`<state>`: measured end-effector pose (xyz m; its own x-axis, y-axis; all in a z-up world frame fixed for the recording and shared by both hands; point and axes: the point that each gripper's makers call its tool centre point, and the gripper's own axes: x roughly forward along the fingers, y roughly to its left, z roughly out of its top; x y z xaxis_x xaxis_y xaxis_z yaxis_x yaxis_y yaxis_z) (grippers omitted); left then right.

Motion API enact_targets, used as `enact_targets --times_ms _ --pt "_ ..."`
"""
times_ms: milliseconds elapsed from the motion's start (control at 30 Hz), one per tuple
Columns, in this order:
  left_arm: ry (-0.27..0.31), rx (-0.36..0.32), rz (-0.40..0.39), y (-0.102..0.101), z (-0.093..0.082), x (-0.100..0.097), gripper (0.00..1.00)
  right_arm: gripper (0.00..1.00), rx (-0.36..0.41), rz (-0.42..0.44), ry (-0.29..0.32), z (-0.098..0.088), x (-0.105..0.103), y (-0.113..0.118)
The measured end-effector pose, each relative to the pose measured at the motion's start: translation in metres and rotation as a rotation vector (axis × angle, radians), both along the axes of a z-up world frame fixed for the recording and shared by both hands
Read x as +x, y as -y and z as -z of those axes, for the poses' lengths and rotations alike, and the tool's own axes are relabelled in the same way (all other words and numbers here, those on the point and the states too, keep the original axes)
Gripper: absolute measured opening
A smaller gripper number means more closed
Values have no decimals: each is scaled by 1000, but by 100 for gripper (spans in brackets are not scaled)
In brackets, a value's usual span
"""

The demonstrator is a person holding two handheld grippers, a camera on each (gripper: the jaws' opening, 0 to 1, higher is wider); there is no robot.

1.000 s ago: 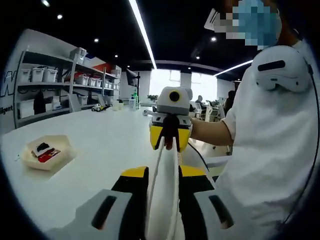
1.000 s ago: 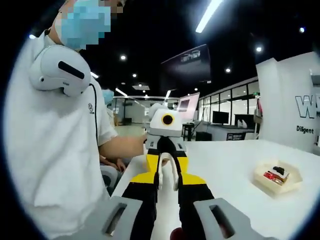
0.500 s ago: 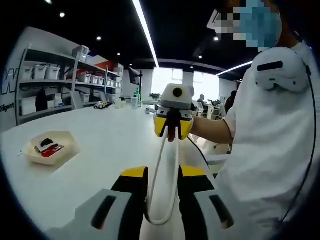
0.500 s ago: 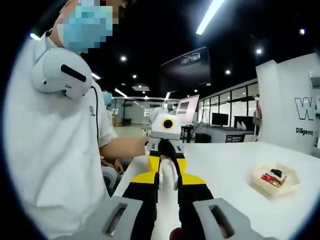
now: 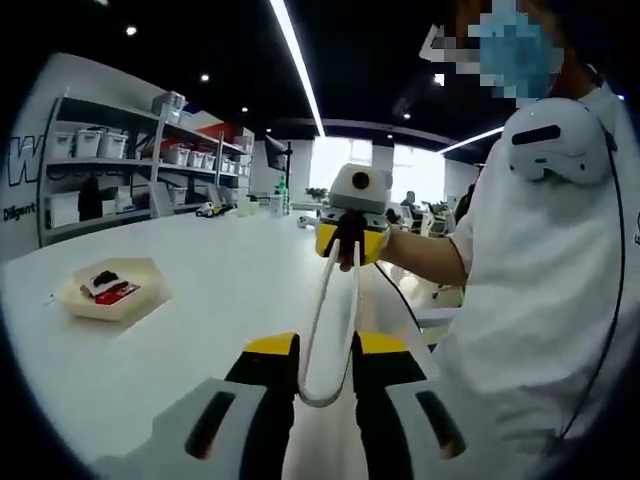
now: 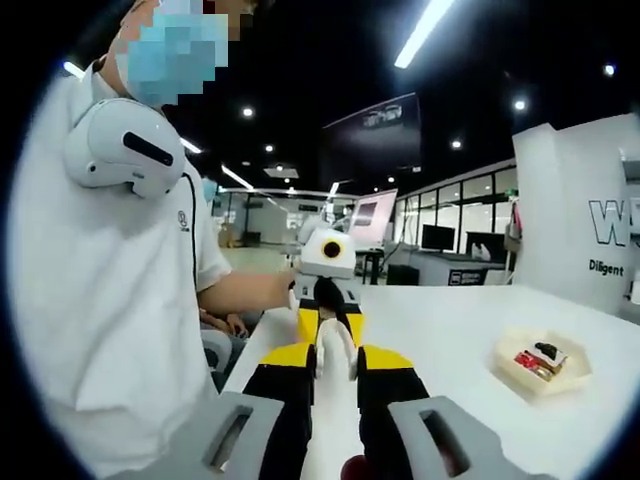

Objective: Place the target food into the container with the food tongs after gripping and lifting it, then release it inside without dropping or visibly crushing the food.

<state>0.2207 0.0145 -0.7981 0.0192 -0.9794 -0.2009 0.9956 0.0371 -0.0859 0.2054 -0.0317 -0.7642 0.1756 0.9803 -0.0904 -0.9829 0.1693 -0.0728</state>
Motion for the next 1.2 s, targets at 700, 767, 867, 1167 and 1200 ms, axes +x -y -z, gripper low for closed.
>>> enact_targets --times_ms 700,767,867,1167,1200 --pt "-2 40 -27 -4 8 11 18 12 -93 16 -28 31 15 10" --pt "-3 42 -29 -3 9 12 18 12 -97 16 -31 33 16 12" --pt "-6 48 -32 -2 12 14 18 12 -114 17 -33 38 19 14" --pt "-1 80 -33 1 19 21 17 13 -139 18 -51 50 28 18" --pt "-1 82 -32 1 20 21 17 13 -141 17 -53 50 28 18"
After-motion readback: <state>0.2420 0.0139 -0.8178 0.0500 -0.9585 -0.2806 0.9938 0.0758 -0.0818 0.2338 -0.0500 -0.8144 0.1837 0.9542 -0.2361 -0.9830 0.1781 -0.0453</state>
